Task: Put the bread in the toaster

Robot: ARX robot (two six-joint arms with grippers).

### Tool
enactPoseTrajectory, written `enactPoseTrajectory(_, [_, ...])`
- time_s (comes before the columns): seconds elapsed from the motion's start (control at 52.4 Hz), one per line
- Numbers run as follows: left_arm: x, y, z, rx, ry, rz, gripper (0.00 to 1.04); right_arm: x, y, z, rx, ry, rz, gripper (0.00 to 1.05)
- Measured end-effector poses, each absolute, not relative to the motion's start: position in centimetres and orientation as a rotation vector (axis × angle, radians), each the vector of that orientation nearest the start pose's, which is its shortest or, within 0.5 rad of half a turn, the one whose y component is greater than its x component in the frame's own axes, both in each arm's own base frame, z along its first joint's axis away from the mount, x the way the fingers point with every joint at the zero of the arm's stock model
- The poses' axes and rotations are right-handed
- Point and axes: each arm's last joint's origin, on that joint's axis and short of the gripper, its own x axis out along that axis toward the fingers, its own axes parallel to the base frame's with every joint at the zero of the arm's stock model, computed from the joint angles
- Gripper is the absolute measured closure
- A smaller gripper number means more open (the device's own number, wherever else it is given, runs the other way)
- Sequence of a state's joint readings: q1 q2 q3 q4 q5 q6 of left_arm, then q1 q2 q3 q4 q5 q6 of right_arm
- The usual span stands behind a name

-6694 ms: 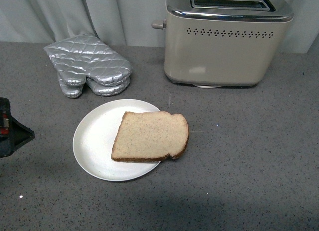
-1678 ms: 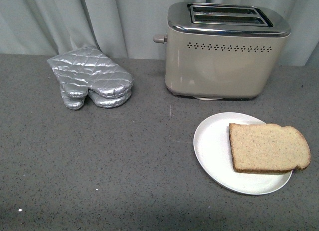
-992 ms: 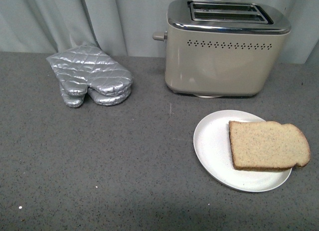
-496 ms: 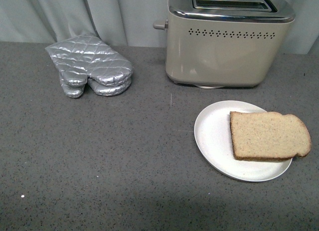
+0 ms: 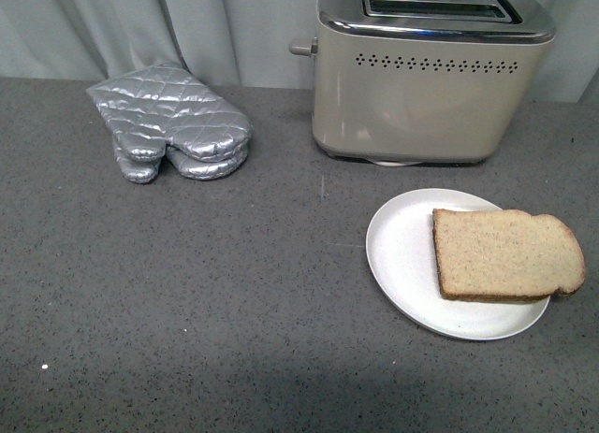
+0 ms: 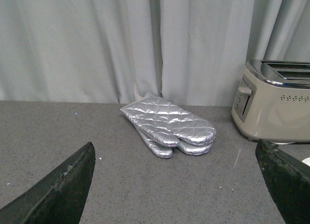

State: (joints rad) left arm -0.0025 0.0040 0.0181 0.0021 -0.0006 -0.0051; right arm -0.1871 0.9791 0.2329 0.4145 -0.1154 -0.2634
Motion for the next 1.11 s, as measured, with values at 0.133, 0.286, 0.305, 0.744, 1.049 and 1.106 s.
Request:
enactPoseTrajectory(0.133, [9.7,0.0,17.0,-0.005,-0.016,-0.002,0.07,22.4,-4.3,14.0,-0.024,0.591,0.054,0.10])
enactPoseTrajectory(0.286, [9.7,0.0,17.0,-0.005,-0.016,-0.002,0.07,26.4,-4.8,11.3,0.155,0.769,0.162,0.10])
enactPoseTrajectory(0.305, [9.7,0.0,17.0,-0.005,-0.016,-0.002,0.07,26.8,-4.8,11.0,0.167,0.787,0.176,0.10])
enactPoseTrajectory(0.744, [9.7,0.0,17.0,-0.005,-0.016,-0.002,0.07,30.7,-5.7,5.5,0.315,0.938,0.356,0.10])
enactPoseTrajectory(1.049, [9.7,0.0,17.0,-0.005,-0.016,-0.002,0.07,32.2,-5.0,4.3,0.451,0.985,0.310,0.37])
enactPoseTrajectory(1.106, [9.7,0.0,17.0,-0.005,-0.016,-0.002,0.07,32.3,-5.1,4.2,0.455,0.995,0.300,0.48])
